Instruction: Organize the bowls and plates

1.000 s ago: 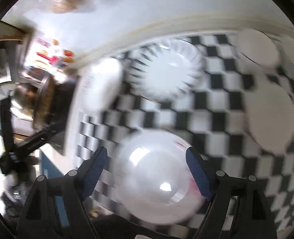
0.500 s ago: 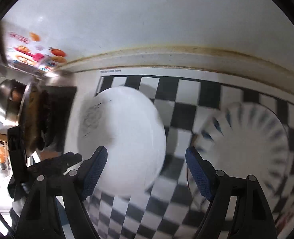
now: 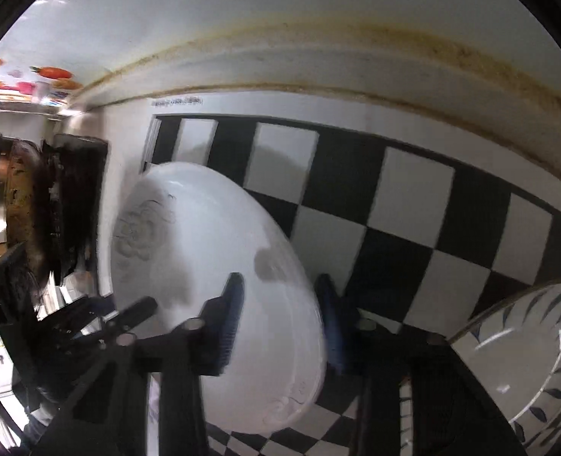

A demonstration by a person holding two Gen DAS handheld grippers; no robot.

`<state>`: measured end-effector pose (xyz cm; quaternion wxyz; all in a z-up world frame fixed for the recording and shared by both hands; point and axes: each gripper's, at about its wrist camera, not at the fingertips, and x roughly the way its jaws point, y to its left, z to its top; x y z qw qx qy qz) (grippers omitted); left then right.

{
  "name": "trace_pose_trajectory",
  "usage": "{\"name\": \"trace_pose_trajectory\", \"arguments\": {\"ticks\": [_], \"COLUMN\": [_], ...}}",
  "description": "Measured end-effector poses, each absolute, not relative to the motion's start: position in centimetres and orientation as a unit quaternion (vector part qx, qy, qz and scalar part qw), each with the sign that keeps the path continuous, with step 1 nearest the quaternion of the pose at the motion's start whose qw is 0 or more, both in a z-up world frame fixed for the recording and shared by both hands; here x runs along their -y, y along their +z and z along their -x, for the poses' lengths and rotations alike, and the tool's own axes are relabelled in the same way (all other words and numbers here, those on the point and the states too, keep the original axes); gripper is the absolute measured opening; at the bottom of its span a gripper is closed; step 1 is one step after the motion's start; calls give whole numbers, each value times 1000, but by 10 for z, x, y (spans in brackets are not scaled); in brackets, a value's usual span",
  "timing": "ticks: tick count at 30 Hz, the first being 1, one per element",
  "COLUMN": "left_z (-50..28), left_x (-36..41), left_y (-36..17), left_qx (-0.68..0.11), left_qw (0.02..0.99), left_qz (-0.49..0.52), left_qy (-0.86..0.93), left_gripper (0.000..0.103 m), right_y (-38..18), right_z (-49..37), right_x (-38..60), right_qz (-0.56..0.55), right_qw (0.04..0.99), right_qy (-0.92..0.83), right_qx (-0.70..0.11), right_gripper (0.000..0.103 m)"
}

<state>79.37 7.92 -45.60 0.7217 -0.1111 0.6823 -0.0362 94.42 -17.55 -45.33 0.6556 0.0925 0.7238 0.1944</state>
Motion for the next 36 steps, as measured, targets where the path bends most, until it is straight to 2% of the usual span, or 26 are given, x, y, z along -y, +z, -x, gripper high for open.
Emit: {"name": "trace_pose_trajectory", "arguments": {"ticks": [2, 6, 19, 32, 36], "left_z": [-794, -790, -767, -728, -715], "left_x": [-80, -80, -70, -6, 25], "left_y": [-456, -453, -403, -364, -366], "left_qx": [-681, -677, -658, -653, -653], "left_qw": [723, 724, 745, 750, 749], "left_qz": [114, 124, 93, 57, 34], "left_qy": [-27, -30, -45, -91, -110], "left_gripper": [33, 29, 29, 29, 29], "right_y": [-453, -453, -408, -359, -356], "right_z": [-942, -932, -883, -795, -760], "right_x": [176, 181, 218, 301, 326], "right_qz": [-70, -75, -118, -142, -152], "right_qw": [664, 667, 687, 710, 711], "right_qy": [187, 188, 175, 158, 143], "right_qx": [-720, -717, -696, -671, -671], "right_gripper": [23, 23, 23, 23, 23]}}
